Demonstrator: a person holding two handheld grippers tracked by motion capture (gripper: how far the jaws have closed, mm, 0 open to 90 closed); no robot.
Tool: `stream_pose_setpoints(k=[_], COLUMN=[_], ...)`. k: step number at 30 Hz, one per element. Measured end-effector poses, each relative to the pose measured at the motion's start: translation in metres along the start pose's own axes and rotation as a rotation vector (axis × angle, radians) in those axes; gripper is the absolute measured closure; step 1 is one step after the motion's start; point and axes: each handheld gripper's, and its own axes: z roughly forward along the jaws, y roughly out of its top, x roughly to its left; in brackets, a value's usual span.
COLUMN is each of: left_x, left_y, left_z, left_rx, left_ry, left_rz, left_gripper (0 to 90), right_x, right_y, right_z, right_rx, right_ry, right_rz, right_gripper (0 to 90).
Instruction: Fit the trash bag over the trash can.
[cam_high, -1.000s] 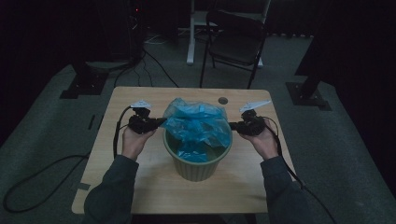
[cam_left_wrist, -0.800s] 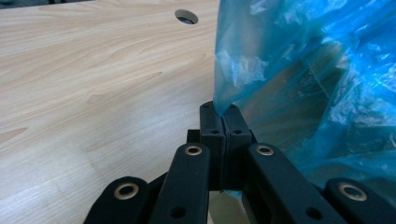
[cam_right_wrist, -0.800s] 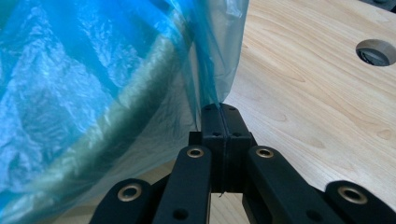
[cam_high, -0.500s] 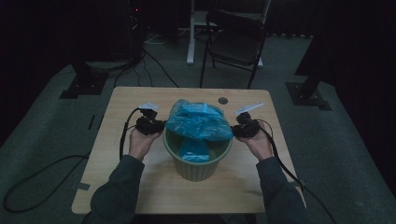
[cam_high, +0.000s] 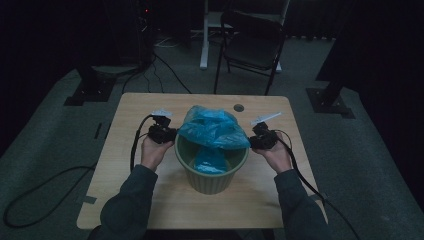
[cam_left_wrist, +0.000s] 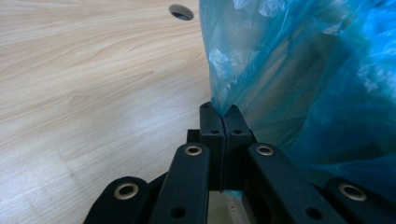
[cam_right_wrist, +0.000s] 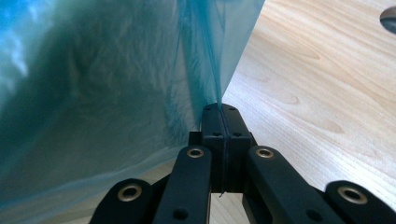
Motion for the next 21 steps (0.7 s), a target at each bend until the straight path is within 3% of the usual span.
stream_pose_setpoints(k=[4,12,17,21], left_x=[0.009,0.014,0.008,0.003], left_y=[-0.007,-0.011,-0.008,-0.006], left_z=[0.004,0.007,0.003,0.002], left_rx=[0.022,0.044,0.019,0.000], left_ry=[0.013,0.018,-0.006,-0.017], left_rz=[-0.026,-0.043,-0.027,-0.009], left_gripper=[89.7,89.7,89.7,89.6], right_x=[0.005,0.006,0.003,-0.002], right_y=[0.003,0.008,0.007,0.000], right_z=[-0.007,-0.009,0.000,0.005], right_rx=[-0.054,-0.080,-0.009,0.029], right_ry=[0.007,0.003,-0.025,-0.016], right_rz=[-0.032,-0.036,-0.015,0.012], right_gripper=[90.0,90.0,90.0,90.0])
